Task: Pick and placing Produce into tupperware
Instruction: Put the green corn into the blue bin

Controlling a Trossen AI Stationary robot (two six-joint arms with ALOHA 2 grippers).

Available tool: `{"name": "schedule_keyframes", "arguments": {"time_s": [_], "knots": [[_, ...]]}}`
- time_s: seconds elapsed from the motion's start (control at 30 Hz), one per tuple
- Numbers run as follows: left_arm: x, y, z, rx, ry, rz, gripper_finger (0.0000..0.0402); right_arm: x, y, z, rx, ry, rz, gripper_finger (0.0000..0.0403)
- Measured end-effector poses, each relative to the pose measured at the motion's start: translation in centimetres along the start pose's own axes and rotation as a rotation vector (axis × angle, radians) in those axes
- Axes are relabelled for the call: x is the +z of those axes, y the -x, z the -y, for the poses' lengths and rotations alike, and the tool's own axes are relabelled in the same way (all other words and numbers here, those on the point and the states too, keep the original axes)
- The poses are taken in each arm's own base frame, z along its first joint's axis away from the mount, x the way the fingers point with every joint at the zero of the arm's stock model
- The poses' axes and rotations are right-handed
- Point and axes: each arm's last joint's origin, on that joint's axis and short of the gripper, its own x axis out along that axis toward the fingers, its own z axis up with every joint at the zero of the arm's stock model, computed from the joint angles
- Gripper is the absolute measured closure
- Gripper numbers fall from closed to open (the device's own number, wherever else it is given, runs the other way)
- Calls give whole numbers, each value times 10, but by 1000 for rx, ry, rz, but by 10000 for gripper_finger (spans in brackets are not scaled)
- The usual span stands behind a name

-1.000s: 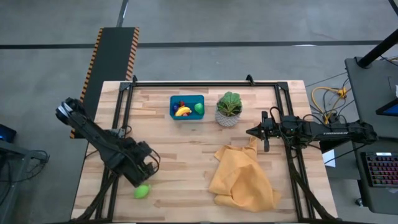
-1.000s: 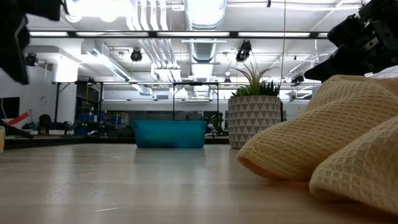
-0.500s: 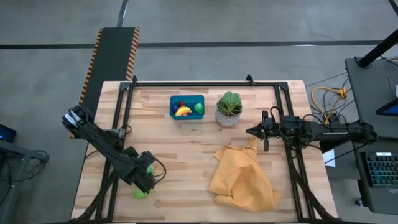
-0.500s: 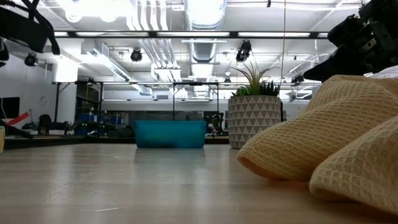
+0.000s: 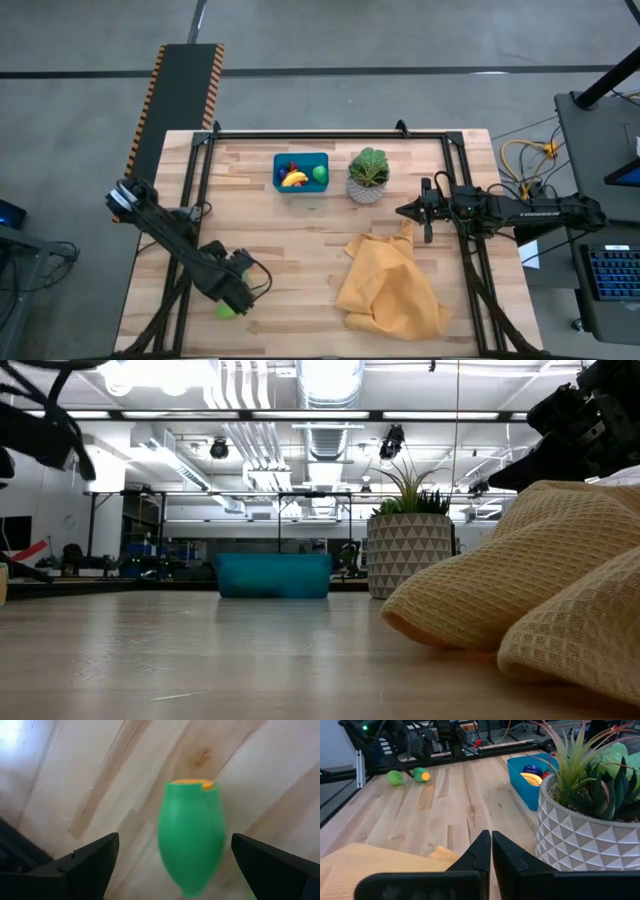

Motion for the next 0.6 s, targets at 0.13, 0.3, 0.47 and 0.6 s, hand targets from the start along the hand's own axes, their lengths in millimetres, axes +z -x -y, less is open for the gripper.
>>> {"name": "schedule_keyframes", "arguments": {"time_s": [0.13,0.3,0.47,0.6], "knots": [[-1,-7,2,31,-11,-31,31,0,0,0,0,4,1,394],[-1,-14,6,55,-52,-42,31,0,0,0,0,4,1,394],[-2,-25,11,88,-117,-83,31,0,0,0,0,4,0,394],[-2,-29,13,103,-143,-105,31,0,0,0,0,4,0,394]]}}
